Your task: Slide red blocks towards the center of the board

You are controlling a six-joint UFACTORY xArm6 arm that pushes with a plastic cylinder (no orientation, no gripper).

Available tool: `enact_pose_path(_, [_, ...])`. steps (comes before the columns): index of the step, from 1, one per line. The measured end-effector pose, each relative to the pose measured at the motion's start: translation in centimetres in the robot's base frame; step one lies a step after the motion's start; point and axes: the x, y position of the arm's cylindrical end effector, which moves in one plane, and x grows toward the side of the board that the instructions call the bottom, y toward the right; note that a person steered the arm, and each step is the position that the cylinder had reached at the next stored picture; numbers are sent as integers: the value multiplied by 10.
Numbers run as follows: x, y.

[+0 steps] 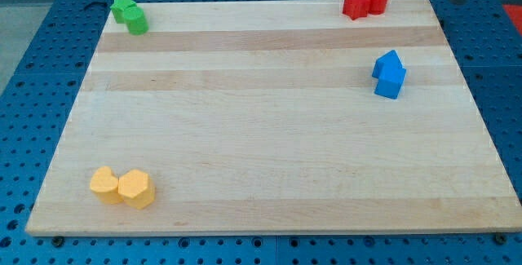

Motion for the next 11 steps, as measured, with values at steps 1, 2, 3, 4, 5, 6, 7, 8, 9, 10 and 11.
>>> enact_pose_path(1, [-1,-2])
enact_pose_path(2, [0,-36])
enact_pose_path(3, [0,-60])
enact_pose_path(4, [0,-128])
enact_pose_path(5, [3,-202])
enact_pose_path(6, [38,-261])
enact_pose_path(7, [83,-301])
enact_pose_path(8, [110,-342])
enact_pose_path(9, [101,-350])
enact_pose_path(10, [76,-358])
enact_pose_path(11, [87,-397])
